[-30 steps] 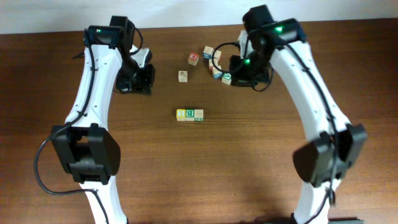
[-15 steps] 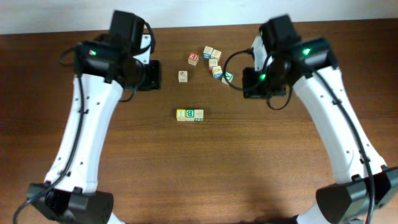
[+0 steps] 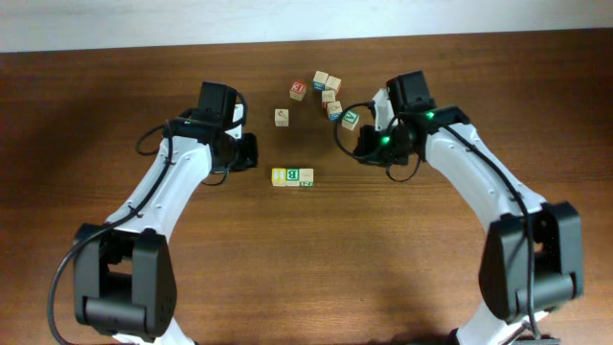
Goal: Rotate 3 blocks
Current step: 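Bring both grippers to opposite ends of the three-block row, then squeeze the row of three blocks between both grippers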
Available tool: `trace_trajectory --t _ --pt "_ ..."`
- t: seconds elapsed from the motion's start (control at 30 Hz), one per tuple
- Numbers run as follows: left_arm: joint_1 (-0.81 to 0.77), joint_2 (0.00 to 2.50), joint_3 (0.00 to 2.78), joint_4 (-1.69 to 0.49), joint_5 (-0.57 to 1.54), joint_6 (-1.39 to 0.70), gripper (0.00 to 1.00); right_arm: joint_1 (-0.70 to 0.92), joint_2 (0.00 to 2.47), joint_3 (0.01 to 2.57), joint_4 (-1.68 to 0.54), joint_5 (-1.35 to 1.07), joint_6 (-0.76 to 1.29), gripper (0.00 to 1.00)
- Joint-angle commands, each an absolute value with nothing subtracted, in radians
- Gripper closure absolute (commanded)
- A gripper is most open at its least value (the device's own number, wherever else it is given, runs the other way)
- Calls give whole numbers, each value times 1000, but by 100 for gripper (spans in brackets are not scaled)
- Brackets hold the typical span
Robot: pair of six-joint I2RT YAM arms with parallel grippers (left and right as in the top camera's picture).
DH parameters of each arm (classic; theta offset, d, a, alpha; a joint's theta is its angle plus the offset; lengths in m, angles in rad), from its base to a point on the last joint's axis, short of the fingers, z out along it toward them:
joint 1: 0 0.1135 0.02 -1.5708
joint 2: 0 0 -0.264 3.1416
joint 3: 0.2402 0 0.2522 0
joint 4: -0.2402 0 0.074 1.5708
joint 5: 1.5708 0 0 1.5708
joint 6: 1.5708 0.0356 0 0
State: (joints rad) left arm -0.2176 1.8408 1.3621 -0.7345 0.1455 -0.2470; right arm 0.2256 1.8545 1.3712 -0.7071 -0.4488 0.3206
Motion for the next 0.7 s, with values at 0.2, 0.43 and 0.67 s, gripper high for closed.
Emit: trace_trajectory --t 0.2,0.43,0.67 --pt "-170 2028 1356 -707 354 -238 100 221 1996 1362 -659 -575 334 94" --pt "-164 2062 1356 -657 448 -230 100 223 2037 1362 -623 -603 335 96" --pt "-164 2062 1356 -647 449 -159 100 229 2071 1362 -601 -616 403 95"
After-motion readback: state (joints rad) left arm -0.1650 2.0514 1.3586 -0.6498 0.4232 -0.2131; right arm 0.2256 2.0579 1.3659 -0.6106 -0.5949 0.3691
